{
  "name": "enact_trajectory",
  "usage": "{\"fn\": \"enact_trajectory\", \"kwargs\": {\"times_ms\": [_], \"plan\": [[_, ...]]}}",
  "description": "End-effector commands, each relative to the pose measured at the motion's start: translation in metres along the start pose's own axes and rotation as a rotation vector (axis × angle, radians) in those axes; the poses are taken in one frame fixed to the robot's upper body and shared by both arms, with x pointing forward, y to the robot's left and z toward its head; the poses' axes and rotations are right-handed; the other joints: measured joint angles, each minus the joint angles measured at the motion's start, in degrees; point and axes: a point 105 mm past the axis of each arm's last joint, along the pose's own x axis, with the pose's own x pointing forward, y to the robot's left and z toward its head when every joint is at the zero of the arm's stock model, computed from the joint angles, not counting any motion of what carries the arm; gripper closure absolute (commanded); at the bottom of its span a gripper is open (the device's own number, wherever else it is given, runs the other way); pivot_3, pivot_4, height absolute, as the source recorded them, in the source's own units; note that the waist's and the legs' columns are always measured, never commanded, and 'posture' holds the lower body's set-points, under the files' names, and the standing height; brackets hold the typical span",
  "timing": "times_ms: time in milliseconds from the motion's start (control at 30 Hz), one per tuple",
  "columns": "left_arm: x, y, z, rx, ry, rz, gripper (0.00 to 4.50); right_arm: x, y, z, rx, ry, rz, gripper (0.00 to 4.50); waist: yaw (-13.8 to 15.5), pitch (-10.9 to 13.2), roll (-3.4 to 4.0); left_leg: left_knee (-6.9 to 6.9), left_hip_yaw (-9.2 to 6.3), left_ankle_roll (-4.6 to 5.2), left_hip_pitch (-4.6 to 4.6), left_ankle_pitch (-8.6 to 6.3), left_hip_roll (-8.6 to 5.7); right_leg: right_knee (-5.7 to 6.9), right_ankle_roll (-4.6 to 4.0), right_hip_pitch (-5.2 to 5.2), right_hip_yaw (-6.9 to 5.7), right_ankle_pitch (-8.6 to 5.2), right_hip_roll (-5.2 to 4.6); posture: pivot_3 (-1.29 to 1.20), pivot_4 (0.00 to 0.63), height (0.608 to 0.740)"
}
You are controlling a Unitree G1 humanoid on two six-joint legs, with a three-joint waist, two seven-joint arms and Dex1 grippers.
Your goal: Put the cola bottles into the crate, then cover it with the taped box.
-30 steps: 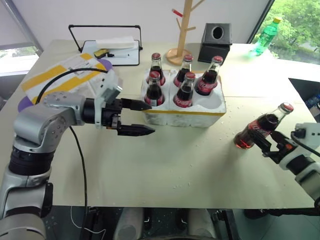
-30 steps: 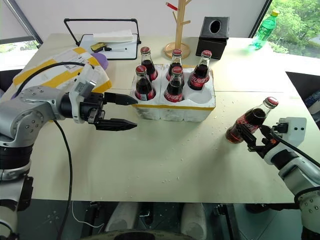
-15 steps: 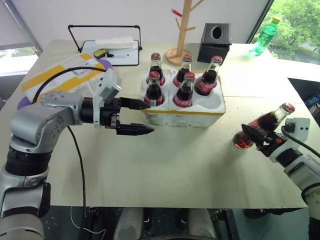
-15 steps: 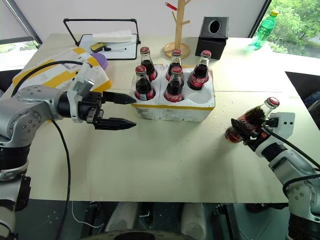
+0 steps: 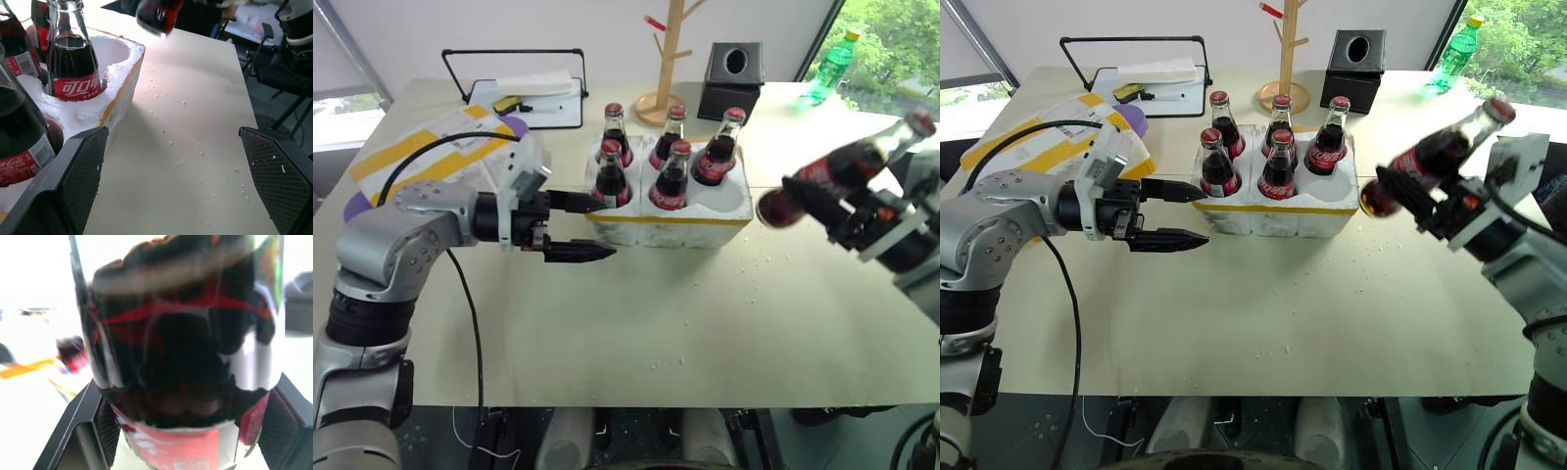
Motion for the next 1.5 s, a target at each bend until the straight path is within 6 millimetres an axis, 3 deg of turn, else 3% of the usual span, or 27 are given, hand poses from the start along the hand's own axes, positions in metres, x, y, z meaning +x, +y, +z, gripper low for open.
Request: {"fn": "enact_trajectory", "kwargs": {"times_ms": [33, 267, 400, 867, 967, 1000, 1067, 1233, 1367, 1433, 1500], "plan": [[-0.005, -0.003, 0.012, 0.059, -0.035, 0.014, 0.00, 0.016, 0.021, 0.022, -0.059, -0.060, 0.091, 1.61, 0.07, 0.00, 0.00, 0.00, 0.01, 0.00, 0.00, 0.00, 0.00, 0.00, 0.00, 0.00, 0.00, 0.00, 0.00, 0.00, 0.150, 0.740], [-0.007, -0.004, 0.014, 0.067, -0.041, 0.038, 0.00, 0.055, 0.013, 0.010, -0.058, -0.031, 0.087, 1.61, 0.01, 0.00, -0.01, 0.00, 0.04, 0.01, -0.01, 0.01, -0.01, 0.00, 0.00, 0.00, 0.00, 0.00, -0.01, 0.00, 0.150, 0.740], [-0.010, -0.004, 0.015, 0.068, -0.043, 0.055, 0.00, 0.064, 0.007, -0.003, -0.062, 0.003, 0.093, 1.61, 0.04, 0.00, -0.01, 0.00, 0.03, 0.01, -0.07, 0.01, -0.01, 0.02, 0.00, -0.01, -0.02, 0.00, 0.01, 0.00, 0.150, 0.740], [-0.014, -0.006, 0.016, 0.061, -0.044, 0.092, 0.00, 0.079, -0.016, -0.074, -0.033, 0.184, 0.034, 1.61, -1.25, 0.00, -0.02, -0.04, 0.06, -0.01, -0.08, 0.02, -0.01, 0.00, 0.02, -0.02, -0.02, 0.00, 0.03, 0.00, 0.150, 0.740], [-0.014, -0.006, 0.016, 0.062, -0.042, 0.098, 0.00, 0.084, -0.021, -0.082, -0.030, 0.197, 0.016, 0.10, -1.78, -0.01, -0.03, -0.04, 0.08, -0.02, -0.02, 0.02, -0.01, 0.01, 0.02, 0.03, 0.00, 0.01, 0.03, 0.00, 0.150, 0.740], [-0.015, -0.006, 0.016, 0.062, -0.040, 0.102, 0.00, 0.085, -0.021, -0.083, -0.033, 0.199, 0.022, 0.04, -1.84, -0.01, -0.03, -0.04, 0.08, -0.03, 0.02, 0.03, -0.01, 0.01, 0.02, 0.06, 0.00, 0.01, 0.03, 0.00, 0.150, 0.740], [-0.017, -0.005, 0.016, 0.062, -0.035, 0.115, 0.00, 0.085, -0.021, -0.080, -0.041, 0.197, 0.034, 0.04, -1.78, -0.01, -0.03, -0.05, 0.06, -0.06, 0.05, 0.05, 0.00, 0.01, 0.02, 0.06, 0.00, 0.00, 0.03, 0.00, 0.150, 0.740], [-0.034, 0.003, 0.014, 0.060, -0.029, 0.240, 0.00, 0.072, -0.018, -0.048, -0.091, 0.189, 0.110, 0.04, -1.67, 0.00, -0.02, -0.09, 0.06, -0.08, 0.05, 0.06, 0.01, 0.02, 0.02, 0.06, 0.00, 0.00, 0.04, 0.00, 0.150, 0.740], [-0.070, 0.013, 0.007, 0.115, 0.041, 0.500, 0.00, 0.043, -0.004, -0.005, -0.180, 0.197, 0.267, 0.04, -1.52, 0.04, 0.04, -0.13, 0.06, -0.08, 0.04, 0.05, 0.01, 0.00, 0.02, 0.02, 0.00, 0.00, 0.02, 0.00, 0.150, 0.740], [-0.082, 0.011, 0.005, 0.135, 0.073, 0.583, 0.00, 0.034, 0.003, 0.008, -0.202, 0.201, 0.314, 0.04, -1.48, 0.02, 0.02, -0.18, 0.05, -0.09, 0.04, 0.05, 0.03, -0.01, 0.01, -0.01, 0.00, 0.00, 0.03, 0.00, 0.150, 0.740], [-0.107, 0.010, -0.010, 0.203, 0.222, 0.746, 0.00, 0.023, 0.006, 0.025, -0.206, 0.206, 0.355, 0.04, -1.64, 0.01, 0.00, -0.17, 0.05, -0.10, 0.04, 0.04, 0.08, -0.10, 0.00, 0.00, -0.01, 0.00, 0.05, 0.00, 0.150, 0.740]]}}
